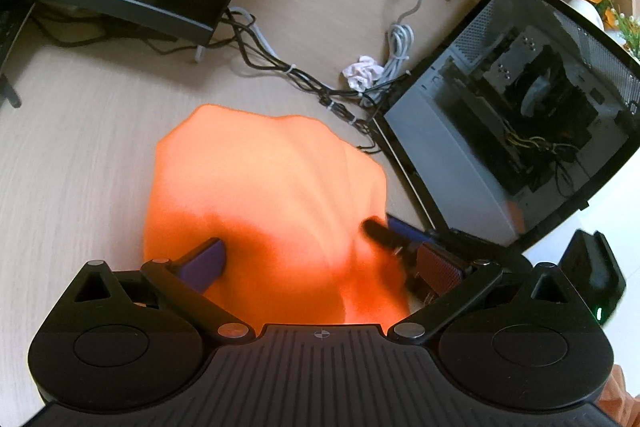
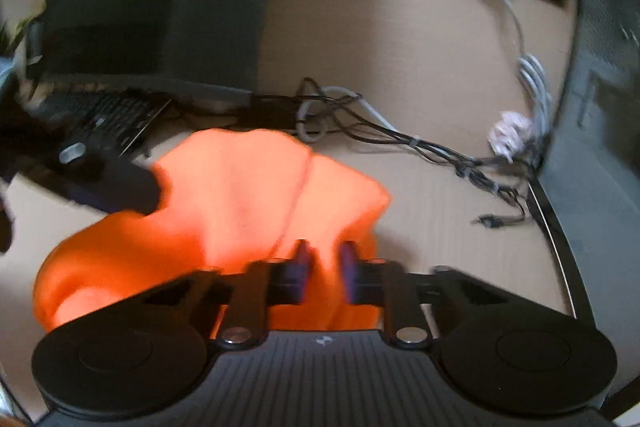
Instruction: Fold clothes
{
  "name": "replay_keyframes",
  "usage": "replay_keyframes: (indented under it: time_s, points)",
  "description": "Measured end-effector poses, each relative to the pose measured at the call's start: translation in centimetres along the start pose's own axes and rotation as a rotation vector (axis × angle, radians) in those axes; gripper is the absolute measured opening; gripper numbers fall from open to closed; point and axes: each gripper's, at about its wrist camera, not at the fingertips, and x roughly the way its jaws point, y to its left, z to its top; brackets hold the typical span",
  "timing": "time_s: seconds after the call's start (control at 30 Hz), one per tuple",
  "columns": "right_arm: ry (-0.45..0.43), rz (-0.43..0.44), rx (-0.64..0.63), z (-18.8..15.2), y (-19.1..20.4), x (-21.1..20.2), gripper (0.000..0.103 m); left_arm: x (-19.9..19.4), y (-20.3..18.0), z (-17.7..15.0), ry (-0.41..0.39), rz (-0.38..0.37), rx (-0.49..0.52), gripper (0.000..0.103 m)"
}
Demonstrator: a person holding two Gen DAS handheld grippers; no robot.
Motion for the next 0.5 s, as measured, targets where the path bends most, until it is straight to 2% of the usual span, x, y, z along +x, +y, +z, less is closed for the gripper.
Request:
replay_keyframes:
  time_s: [0.1, 0.17, 0.27, 0.37, 0.4, 0.47, 0.5]
  points:
    - [-0.071, -0.179, 0.027, 0.7, -1.5, -1.8, 0.002, -0.1, 0.2, -0.1, 0.001, 0.005, 0.0, 0.103]
    - [-0.103, -0.254, 0.038, 1.2, -2.6, -2.8, 0.002, 0.0, 0.3, -0.1, 0.0, 0.008, -0.004, 0.103]
    - [-0.12, -0.25, 0.066, 1.6, -3.4, -3.9, 0.003, 0.1, 0.2, -0.1, 0.002, 0.013, 0.0, 0.103]
    - [-0.112, -0.195, 0.092, 1.2, -3.4, -4.1, 0.004, 0.4, -0.1, -0.1, 0.005, 0.015, 0.008, 0.103]
    - [-0.109, -0.156, 0.095, 1.0, -3.1, -4.0, 0.009, 0.4, -0.1, -0.2, 0.006, 0.016, 0.008, 0.103]
    - [-0.105, -0.088, 0.072, 0.8, -2.2, -3.7, 0.029, 0.4, -0.1, -0.2, 0.008, 0.017, 0.009, 0.103]
    - [-0.094, -0.062, 0.051, 0.7, -1.6, -3.4, 0.056, 0.4, -0.1, -0.2, 0.008, 0.018, 0.01, 0.103]
